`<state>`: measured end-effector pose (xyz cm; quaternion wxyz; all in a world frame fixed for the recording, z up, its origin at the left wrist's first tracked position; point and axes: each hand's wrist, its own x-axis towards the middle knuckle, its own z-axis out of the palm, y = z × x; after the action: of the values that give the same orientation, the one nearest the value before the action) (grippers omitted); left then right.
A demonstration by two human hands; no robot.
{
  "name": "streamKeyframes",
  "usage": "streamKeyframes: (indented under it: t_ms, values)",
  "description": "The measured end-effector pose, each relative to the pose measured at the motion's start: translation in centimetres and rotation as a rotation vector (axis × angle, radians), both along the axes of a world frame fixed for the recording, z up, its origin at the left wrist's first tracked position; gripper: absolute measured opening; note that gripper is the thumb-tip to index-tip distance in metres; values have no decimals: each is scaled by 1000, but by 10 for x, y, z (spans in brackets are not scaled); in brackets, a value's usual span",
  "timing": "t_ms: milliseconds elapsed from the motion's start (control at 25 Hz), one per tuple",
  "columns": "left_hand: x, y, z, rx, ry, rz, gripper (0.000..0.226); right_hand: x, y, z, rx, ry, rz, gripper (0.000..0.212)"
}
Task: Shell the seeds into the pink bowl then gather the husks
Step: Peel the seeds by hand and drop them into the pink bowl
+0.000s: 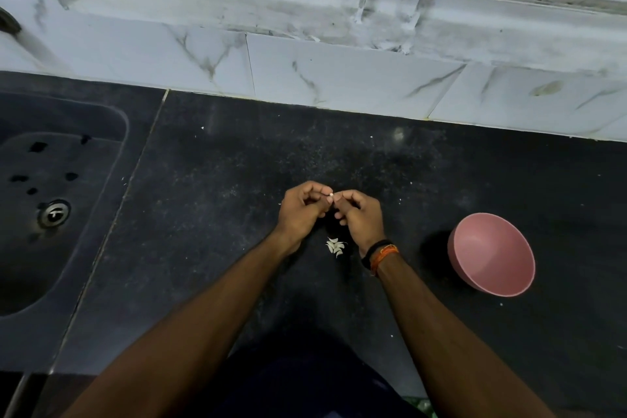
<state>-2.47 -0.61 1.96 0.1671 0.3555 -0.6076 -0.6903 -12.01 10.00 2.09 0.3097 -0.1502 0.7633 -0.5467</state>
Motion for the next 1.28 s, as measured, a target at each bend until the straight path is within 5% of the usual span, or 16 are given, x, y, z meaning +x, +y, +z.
streamKeyframes:
  t_ms: [680, 1280]
  values:
    - [7, 4, 27, -223, 48, -44, 8, -7, 8, 34, 25, 393, 171, 12]
    - [5, 21, 53, -95, 124, -19, 10, -9, 28, 59, 55, 680, 192, 6]
